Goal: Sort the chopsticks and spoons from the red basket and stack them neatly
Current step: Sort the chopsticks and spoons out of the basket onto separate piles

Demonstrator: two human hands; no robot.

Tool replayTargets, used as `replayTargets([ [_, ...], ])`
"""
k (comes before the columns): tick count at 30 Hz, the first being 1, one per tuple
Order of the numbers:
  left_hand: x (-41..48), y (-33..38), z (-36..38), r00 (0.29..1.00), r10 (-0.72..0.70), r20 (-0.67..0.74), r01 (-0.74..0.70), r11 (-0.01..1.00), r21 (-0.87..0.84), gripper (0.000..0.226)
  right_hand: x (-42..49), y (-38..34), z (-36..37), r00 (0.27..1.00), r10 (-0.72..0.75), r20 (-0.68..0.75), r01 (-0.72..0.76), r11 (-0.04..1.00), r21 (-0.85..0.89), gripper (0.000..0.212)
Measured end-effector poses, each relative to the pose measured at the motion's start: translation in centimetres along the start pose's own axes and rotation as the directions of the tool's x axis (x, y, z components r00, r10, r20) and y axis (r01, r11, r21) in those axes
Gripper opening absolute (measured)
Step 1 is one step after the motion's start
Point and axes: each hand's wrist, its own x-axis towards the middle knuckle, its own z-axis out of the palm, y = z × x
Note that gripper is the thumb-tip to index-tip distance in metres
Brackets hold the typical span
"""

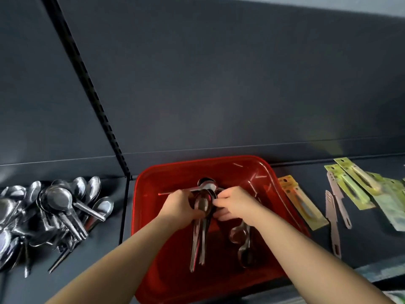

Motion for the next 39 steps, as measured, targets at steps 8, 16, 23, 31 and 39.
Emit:
replayTargets([
  [8,0.0,0.5,0.6,0.981,-0.166,-0.105,0.148,0.975,-0.163,0.037,-0.4,0.2,-0.1,0.978,-0.070,0.196,0.040,0.987,0.155,0.021],
  [16,0.0,0.4,-1.0,0.994,-0.047,-0.098,0.035,0.993,-0.115,0.013,0.8,0.2,-1.9,0.950,-0.300,-0.085,0.272,0.930,-0.247,0.023],
  [23,1.2,0.9,-2.0,0.987,-0.013,-0.158,0.036,0.989,0.146,0.022,2.3,1.1,-4.5,0.893,-0.420,-0.160,0.168,0.643,-0.747,0.025],
  [31,1.8,0.1,-1.5,0.995,-0.099,0.017,0.092,0.969,0.229,0.022,2.7,1.0,-4.6,0.930,-0.327,-0.168,0.189,0.818,-0.544,0.010],
  [39,1.2,0.6,-1.8,0.997,-0.062,0.054,0.054,0.989,0.136,0.019,1.2,-0.1,-6.9,0.959,-0.240,-0.149,0.160,0.897,-0.412,0.014],
])
